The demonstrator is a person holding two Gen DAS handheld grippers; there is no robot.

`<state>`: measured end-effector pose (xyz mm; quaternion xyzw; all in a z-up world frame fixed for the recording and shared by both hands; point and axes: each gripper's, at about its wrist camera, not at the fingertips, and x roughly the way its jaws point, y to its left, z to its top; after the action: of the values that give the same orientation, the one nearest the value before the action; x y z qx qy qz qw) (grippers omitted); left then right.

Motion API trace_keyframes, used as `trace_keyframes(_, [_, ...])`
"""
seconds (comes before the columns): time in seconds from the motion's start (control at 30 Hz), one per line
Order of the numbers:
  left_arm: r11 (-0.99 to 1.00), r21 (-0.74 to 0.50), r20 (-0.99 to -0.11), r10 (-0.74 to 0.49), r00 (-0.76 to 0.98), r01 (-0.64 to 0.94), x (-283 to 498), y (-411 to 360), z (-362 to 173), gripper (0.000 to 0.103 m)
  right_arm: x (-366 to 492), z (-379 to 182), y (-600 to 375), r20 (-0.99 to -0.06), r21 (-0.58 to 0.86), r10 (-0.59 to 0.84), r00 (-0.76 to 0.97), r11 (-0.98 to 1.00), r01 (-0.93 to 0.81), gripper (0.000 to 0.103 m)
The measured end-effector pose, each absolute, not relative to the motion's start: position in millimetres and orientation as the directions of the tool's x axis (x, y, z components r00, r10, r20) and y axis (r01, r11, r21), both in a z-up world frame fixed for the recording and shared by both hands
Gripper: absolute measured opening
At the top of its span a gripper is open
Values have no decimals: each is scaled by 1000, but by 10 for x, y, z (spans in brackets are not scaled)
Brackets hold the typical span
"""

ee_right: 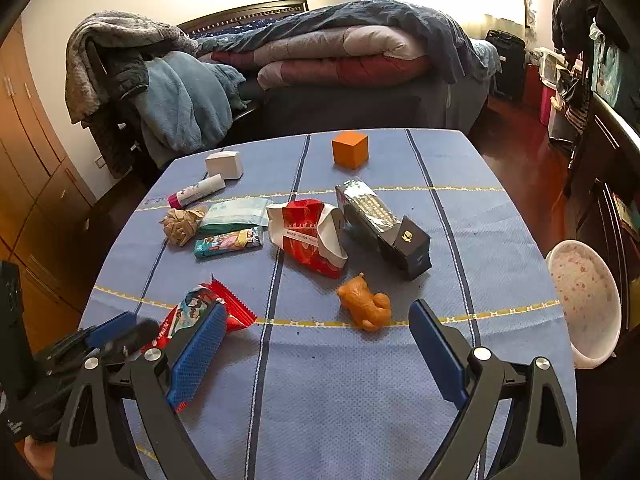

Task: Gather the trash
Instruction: 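Grasp the red snack bag with the left tool while the right tool grasps the dark box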

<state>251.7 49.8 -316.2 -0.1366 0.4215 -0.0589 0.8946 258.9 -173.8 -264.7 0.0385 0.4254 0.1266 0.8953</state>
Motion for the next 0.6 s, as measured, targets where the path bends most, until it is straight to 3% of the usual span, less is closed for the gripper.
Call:
trace_keyframes(0.1, [947, -322, -742, -257, 619, 7, 2477, 491, -3207, 80, 2565, -2622, -1728, -749, 174, 262, 609, 964, -200, 92])
trace_keyframes(0.27, [936, -350, -755, -307, 579, 40, 2471, 402, -3287, 81, 2514, -2571, -1714, -739, 172, 271, 617, 961, -216, 92])
trace_keyframes(0.4, [964, -248, -760, -256, 598, 96, 2511, 175, -3204, 95, 2491, -2531, -1771, -732, 179, 272, 625, 961, -209, 92])
trace_keyframes(0.6, [979, -45, -788, -158, 595, 199, 2721, -159, -3198, 99, 2483, -2494, -1884, -724, 188, 268, 636, 963, -191, 92])
